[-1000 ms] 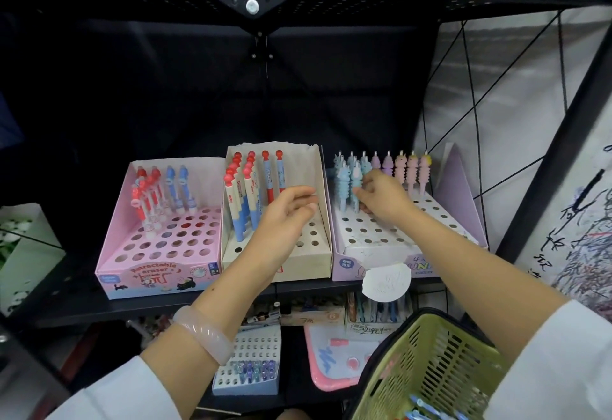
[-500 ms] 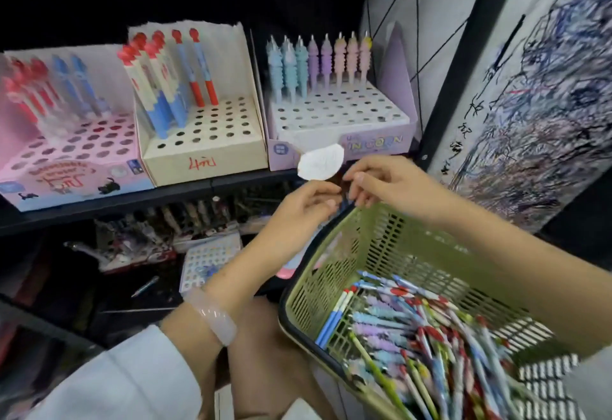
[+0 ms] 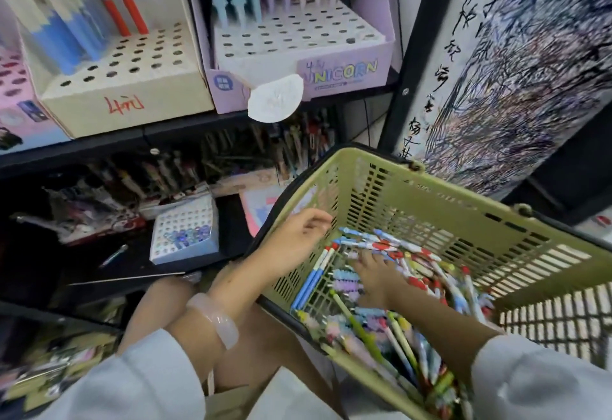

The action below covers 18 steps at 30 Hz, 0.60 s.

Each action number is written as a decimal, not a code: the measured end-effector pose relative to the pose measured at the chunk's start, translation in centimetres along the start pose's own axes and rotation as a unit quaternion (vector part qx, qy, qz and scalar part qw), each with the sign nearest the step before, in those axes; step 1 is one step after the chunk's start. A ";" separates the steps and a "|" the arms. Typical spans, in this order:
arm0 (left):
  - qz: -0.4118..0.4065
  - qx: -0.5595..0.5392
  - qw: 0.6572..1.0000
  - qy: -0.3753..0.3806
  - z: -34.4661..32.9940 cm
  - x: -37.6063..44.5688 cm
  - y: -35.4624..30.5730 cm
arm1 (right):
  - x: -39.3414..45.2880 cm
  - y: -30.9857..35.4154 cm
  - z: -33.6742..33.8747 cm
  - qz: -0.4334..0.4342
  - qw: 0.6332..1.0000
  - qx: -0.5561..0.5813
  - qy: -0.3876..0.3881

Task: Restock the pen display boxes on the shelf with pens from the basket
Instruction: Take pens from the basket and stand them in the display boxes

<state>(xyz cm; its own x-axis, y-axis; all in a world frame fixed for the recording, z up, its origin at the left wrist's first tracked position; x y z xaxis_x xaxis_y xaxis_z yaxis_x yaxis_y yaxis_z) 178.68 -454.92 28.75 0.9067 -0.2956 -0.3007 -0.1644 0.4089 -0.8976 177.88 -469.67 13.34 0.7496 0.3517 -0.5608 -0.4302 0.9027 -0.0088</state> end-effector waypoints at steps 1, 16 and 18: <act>0.001 -0.003 1.000 -0.003 0.0 0.1 0.1 | 0.2 0.2 -0.1 -0.006 1.000 -0.016 -0.013; 0.000 -0.031 1.000 0.000 -0.6 -0.3 0.1 | 1.3 1.4 0.8 0.018 0.999 -0.018 0.031; -0.002 -0.033 0.999 0.000 -0.6 -0.4 0.0 | 1.4 1.2 1.0 0.032 0.998 0.006 0.060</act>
<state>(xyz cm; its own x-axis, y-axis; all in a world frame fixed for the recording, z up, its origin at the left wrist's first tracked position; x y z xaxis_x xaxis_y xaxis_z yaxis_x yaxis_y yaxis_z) 178.02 -455.34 28.64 0.9078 -0.2966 -0.2966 -0.1856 0.3501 -0.9181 178.94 -467.81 13.38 0.6545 0.3772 -0.6553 -0.4688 0.8824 0.0396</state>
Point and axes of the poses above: each hand's wrist, its own x-axis towards the middle knuckle, its own z-axis out of the back of the hand, y = z × x, the point moved 7 cm from there along x, towards the middle knuckle, and after that the axes turned 4 degrees about -x, right-handed, at the moved point
